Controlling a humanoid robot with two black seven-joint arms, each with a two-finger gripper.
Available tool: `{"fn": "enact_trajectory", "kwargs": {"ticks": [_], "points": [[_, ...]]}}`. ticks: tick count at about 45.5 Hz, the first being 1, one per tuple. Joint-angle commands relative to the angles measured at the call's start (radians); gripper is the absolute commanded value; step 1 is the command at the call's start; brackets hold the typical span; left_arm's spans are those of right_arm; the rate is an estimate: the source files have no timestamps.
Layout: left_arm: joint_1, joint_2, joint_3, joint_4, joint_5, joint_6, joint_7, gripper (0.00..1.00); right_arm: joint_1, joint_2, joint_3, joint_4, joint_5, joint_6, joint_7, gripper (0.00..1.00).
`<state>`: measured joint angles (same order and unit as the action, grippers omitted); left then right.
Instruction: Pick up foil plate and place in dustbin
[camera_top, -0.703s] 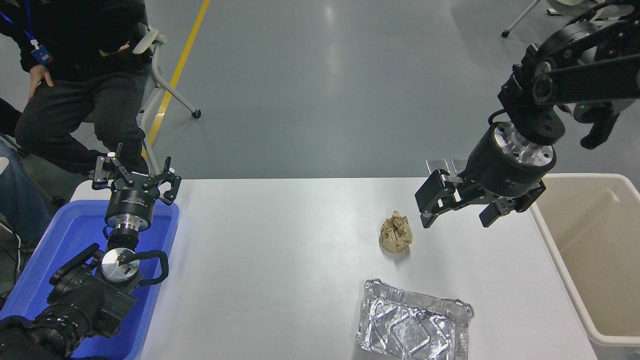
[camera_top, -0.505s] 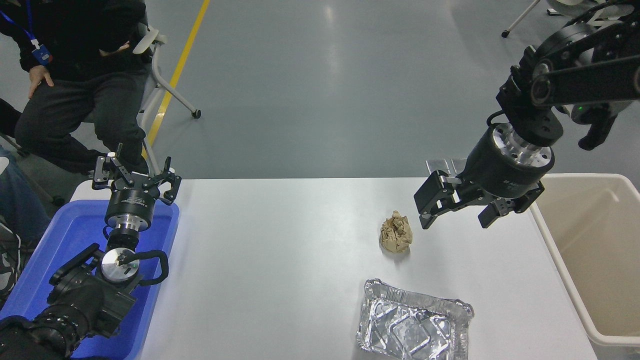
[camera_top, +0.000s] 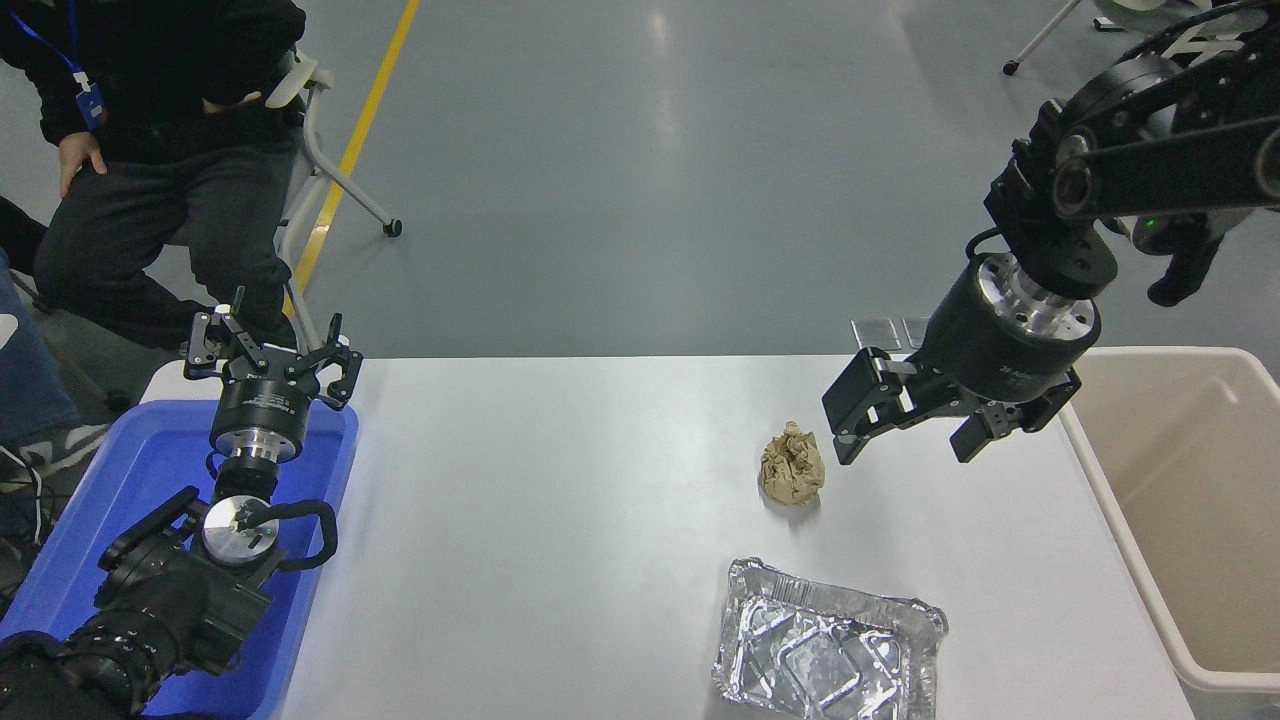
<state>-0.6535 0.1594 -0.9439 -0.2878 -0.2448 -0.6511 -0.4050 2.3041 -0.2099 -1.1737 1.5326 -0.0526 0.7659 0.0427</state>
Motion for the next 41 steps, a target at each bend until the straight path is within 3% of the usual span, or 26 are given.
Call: {"fn": "enact_trajectory", "kwargs": {"ticks": [1, 10, 22, 41], "points": [[0.0, 0.0, 0.0, -0.001, 0.001, -0.001, 0.0, 0.99, -0.017, 0.004, 0.012, -0.002, -0.001, -0.007, 0.0, 1.0], [0.0, 0.0, 0.001, -0.001, -0.001, 0.001, 0.0, 0.99, -0.034, 0.0, 0.012, 0.0, -0.003, -0.017, 0.0, 1.0], [0.0, 0.0, 0.001, 0.001, -0.001, 0.001, 0.0, 0.99, -0.141, -0.011, 0.028, 0.0, -0.019, -0.143, 0.0, 1.0], [0.0, 0.0, 0.001, 0.001, 0.001, 0.001, 0.0, 0.99, -0.298, -0.252, 0.04, 0.004, -0.182, -0.171, 0.0, 1.0]]}}
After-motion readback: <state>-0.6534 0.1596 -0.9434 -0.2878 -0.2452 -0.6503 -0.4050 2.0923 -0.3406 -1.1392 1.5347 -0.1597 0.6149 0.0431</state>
